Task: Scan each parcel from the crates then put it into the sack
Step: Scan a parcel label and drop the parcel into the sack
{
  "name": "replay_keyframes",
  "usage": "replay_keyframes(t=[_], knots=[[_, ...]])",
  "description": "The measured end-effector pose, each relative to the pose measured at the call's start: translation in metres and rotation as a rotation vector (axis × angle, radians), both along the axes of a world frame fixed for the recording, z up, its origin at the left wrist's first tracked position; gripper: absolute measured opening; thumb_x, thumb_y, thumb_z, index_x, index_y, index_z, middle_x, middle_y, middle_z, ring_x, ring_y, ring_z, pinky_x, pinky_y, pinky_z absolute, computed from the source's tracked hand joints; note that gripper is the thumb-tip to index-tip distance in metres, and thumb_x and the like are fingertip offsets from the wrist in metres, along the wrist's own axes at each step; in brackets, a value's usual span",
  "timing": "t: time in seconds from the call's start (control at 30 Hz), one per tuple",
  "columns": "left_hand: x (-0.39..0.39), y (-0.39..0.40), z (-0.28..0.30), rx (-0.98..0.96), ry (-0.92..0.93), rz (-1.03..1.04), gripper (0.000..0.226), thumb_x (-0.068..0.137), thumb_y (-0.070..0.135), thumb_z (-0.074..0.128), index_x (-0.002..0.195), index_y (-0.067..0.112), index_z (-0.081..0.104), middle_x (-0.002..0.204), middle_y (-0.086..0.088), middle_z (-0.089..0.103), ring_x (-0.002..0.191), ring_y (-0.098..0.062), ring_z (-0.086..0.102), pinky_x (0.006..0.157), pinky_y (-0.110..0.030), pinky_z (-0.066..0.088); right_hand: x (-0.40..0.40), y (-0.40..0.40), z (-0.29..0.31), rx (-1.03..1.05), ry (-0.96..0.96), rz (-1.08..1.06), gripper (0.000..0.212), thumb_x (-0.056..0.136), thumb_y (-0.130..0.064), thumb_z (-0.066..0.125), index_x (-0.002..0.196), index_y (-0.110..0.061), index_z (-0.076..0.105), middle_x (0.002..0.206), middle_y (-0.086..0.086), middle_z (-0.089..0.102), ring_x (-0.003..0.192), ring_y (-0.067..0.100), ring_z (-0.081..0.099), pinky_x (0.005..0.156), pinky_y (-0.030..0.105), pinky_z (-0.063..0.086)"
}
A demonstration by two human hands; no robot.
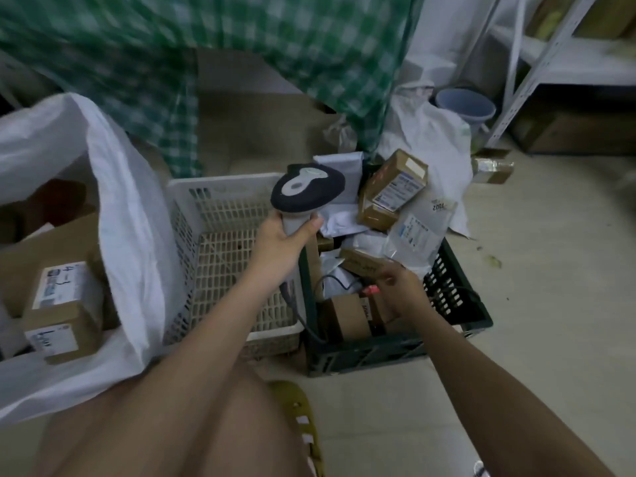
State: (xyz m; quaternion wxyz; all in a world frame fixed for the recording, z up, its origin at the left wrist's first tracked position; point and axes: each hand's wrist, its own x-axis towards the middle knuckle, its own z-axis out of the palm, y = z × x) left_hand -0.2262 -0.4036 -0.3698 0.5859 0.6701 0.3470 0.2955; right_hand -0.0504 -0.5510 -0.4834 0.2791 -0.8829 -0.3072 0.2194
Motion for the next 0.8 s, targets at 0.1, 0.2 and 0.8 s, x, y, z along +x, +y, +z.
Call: replay_keyframes(t=[0.1,0.2,0.8], knots=[[0.009,0.013,-0.023,0.019,0.041,-0.012,0.033,0.089,0.019,0.067,0.12,0.01,0.06,0.096,0.015,0.065,0.079,0.014,0.06,0.071,-0.005,0.046,0.005,0.016,-0.025,-0.05,0.002,0.072,0.023,0.093,-0.011,0.055,0.111,-0.005,0.068,0.111,0.016,0.067,0.102,0.032,0.061,0.082,0.031,0.048],[0.012,0.028,-0.04,0.012,0.057,0.028,0.029,0.09,0.019,0.066,0.119,0.016,0.059,0.097,0.017,0.064,0.083,0.012,0.059,0.072,-0.005,0.045,0.007,0.043,-0.039,-0.009,-0.021,0.147,0.03,0.096,-0.015,0.052,0.123,-0.006,0.064,0.121,0.013,0.065,0.109,0.03,0.06,0.084,0.026,0.044],[0.014,0.091,-0.109,-0.077,0.101,0.142,0.038,0.09,0.018,0.066,0.127,0.014,0.057,0.11,0.007,0.065,0.098,-0.001,0.061,0.085,-0.013,0.047,0.026,0.17,-0.118,-0.423,0.2,0.413,0.037,0.095,-0.028,0.054,0.132,-0.019,0.058,0.134,0.005,0.057,0.123,0.025,0.052,0.098,0.024,0.042]])
